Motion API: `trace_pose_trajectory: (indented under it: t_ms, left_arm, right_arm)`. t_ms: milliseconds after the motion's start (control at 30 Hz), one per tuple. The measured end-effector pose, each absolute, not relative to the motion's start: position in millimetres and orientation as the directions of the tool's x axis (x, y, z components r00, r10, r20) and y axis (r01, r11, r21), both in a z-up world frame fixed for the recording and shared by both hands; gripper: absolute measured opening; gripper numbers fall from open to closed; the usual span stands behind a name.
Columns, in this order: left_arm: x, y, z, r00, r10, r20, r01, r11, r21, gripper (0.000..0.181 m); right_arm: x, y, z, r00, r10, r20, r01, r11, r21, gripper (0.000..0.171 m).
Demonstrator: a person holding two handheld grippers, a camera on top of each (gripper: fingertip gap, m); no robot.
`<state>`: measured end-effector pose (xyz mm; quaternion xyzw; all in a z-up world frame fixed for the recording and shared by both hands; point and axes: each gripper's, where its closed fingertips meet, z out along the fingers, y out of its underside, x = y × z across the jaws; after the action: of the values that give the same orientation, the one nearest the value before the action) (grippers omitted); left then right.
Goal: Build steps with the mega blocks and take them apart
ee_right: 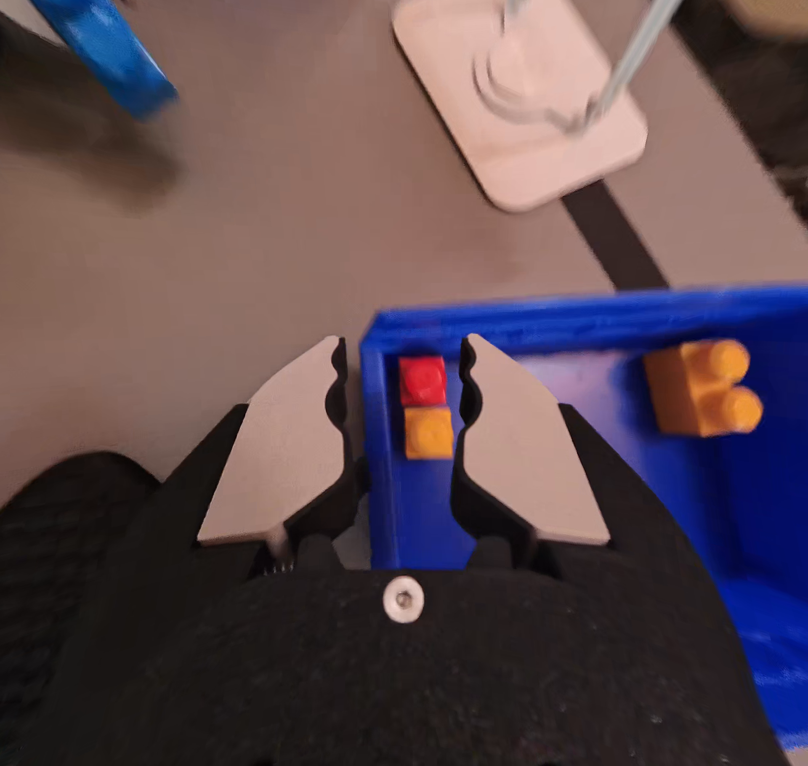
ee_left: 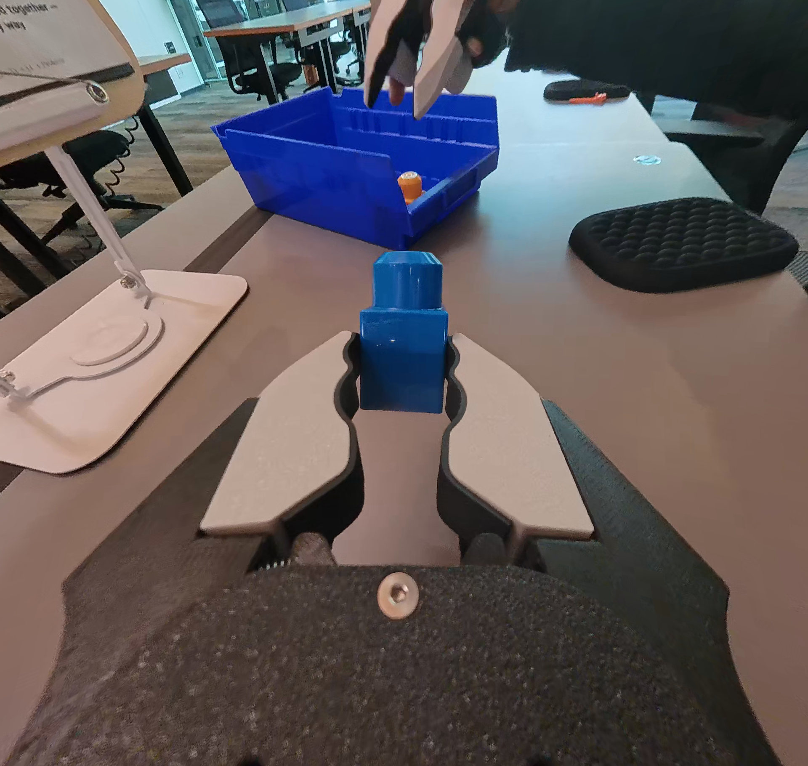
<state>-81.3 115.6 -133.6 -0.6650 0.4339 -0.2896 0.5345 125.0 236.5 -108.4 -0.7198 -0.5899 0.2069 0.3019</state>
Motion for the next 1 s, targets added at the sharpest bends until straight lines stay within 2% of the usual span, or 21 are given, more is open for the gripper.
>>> trace_pose_trajectory:
  t_ms: [100,333,667,800,1000]
  left_arm:
    - [-77,112,-126,0.443,-0.894,-0.071,-0.233,-0.038,-0.972,0.037]
    - [-62,101,-114,0.401,-0.913,-0.071,-0.188,-0.006,-0.982,0.037]
    - [-46,91,-112,0.355,-0.931,-0.081,-0.185,0.015,-0.983,0.037]
    - [-44,89,-115,0.343,-0.935,-0.087,-0.203,0.017,-0.979,0.037]
    - [-41,87,-116,0.33,-0.94,-0.085,-0.205,0.016,-0.979,0.037]
  right_arm:
    - [84,202,-85,0.1,0.989,0.113,0.669,0.018,-0.743,0.048]
    - [13,132,-89,-0.129,0.978,0.163,0.638,0.208,-0.741,0.046]
    - [-21,95,-114,-0.254,0.957,0.138,0.655,0.275,-0.704,0.045]
    - [-24,94,-113,-0.253,0.954,0.157,0.648,0.288,-0.705,0.029]
    - [-21,92,-115,-0.264,0.951,0.159,0.669,0.299,-0.68,0.029]
